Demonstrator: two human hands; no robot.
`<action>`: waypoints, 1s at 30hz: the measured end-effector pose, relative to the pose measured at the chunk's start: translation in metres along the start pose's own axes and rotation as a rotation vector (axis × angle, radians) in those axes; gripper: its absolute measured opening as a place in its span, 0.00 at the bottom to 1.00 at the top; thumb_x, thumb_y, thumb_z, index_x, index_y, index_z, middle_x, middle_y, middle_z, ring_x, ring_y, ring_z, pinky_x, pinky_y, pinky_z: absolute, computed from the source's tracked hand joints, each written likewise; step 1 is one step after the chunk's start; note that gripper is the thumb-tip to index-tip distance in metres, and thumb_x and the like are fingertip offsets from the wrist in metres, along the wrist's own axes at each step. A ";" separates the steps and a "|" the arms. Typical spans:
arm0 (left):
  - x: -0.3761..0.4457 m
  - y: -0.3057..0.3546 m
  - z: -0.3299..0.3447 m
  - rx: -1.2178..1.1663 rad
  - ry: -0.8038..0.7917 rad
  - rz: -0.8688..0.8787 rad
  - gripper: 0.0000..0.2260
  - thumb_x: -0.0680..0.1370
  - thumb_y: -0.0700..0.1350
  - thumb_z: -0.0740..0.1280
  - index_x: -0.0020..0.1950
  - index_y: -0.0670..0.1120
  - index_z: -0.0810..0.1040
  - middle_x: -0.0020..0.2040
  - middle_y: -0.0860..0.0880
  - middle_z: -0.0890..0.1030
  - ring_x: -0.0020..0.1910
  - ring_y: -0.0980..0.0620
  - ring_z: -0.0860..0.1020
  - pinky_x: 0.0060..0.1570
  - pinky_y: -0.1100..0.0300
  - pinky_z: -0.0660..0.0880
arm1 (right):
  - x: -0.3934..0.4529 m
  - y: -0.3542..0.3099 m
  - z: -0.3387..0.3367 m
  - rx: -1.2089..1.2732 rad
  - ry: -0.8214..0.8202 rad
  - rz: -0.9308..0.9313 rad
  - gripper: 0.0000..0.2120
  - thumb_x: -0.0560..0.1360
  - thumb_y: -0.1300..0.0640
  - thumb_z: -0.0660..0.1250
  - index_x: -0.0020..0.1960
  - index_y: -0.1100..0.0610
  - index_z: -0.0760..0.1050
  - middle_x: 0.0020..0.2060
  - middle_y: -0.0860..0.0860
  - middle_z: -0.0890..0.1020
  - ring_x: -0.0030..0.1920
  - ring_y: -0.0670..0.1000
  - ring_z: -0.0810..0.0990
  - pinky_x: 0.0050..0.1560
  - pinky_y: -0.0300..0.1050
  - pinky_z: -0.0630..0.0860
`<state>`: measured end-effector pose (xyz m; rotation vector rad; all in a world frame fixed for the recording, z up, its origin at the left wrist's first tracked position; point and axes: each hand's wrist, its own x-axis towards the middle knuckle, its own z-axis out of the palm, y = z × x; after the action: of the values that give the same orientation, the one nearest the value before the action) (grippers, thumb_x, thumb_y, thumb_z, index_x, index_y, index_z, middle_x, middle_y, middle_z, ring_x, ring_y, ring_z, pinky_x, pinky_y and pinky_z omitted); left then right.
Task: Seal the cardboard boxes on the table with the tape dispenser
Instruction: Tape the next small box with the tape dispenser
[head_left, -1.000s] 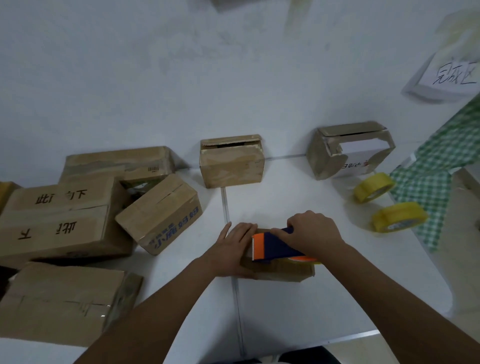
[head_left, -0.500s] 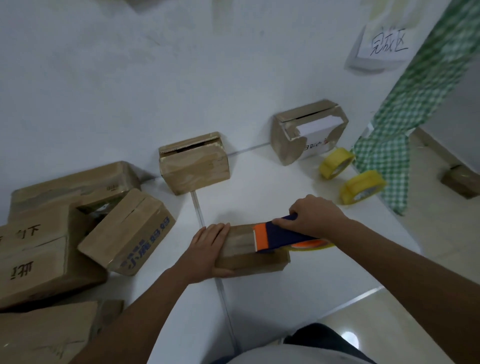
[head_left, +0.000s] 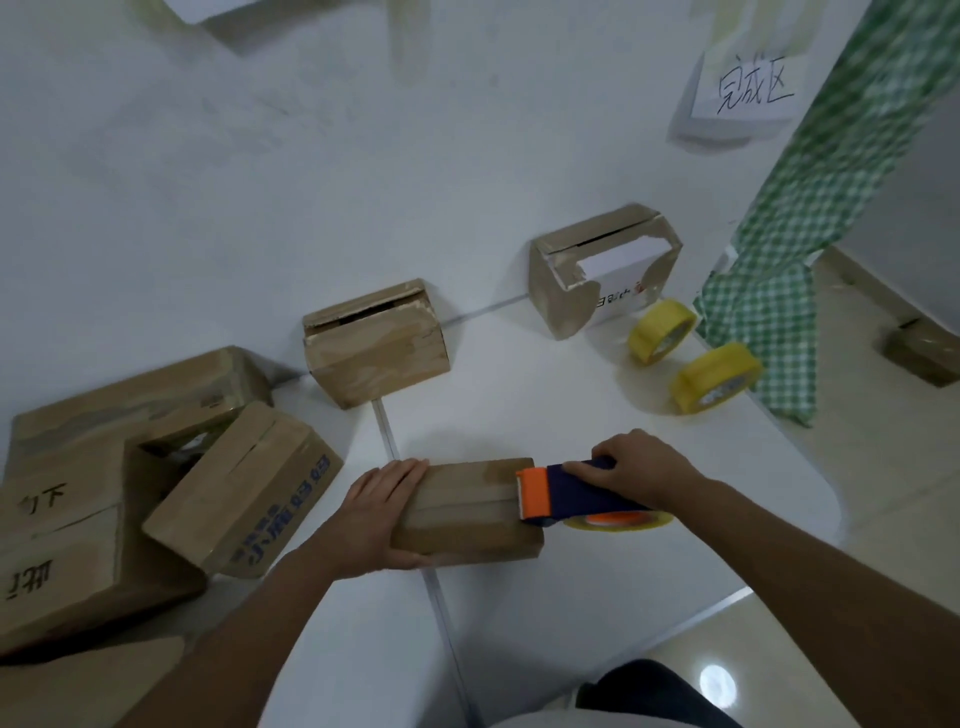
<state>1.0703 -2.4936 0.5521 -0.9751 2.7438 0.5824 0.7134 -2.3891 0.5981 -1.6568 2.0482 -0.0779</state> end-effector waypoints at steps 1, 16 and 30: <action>-0.002 -0.007 -0.006 0.051 -0.011 0.004 0.53 0.68 0.77 0.61 0.81 0.52 0.39 0.81 0.53 0.47 0.79 0.54 0.46 0.77 0.54 0.39 | 0.001 -0.007 0.004 0.011 0.006 0.003 0.28 0.73 0.29 0.57 0.31 0.51 0.73 0.28 0.48 0.76 0.31 0.48 0.76 0.33 0.41 0.67; 0.008 0.064 0.023 0.353 0.154 0.067 0.42 0.79 0.70 0.50 0.78 0.36 0.58 0.79 0.38 0.57 0.78 0.42 0.56 0.75 0.45 0.59 | -0.005 -0.033 0.032 0.076 0.048 0.045 0.30 0.76 0.32 0.56 0.35 0.57 0.77 0.28 0.52 0.78 0.31 0.50 0.77 0.35 0.43 0.71; 0.007 0.043 0.025 0.291 0.156 -0.095 0.49 0.74 0.73 0.56 0.80 0.38 0.51 0.81 0.40 0.49 0.80 0.43 0.49 0.76 0.42 0.56 | -0.002 -0.059 0.066 0.230 0.052 0.091 0.31 0.75 0.30 0.55 0.36 0.56 0.77 0.29 0.52 0.80 0.31 0.50 0.78 0.35 0.44 0.75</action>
<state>1.0387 -2.4567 0.5403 -1.1095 2.7879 0.0902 0.7944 -2.3849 0.5621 -1.4340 2.0632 -0.3162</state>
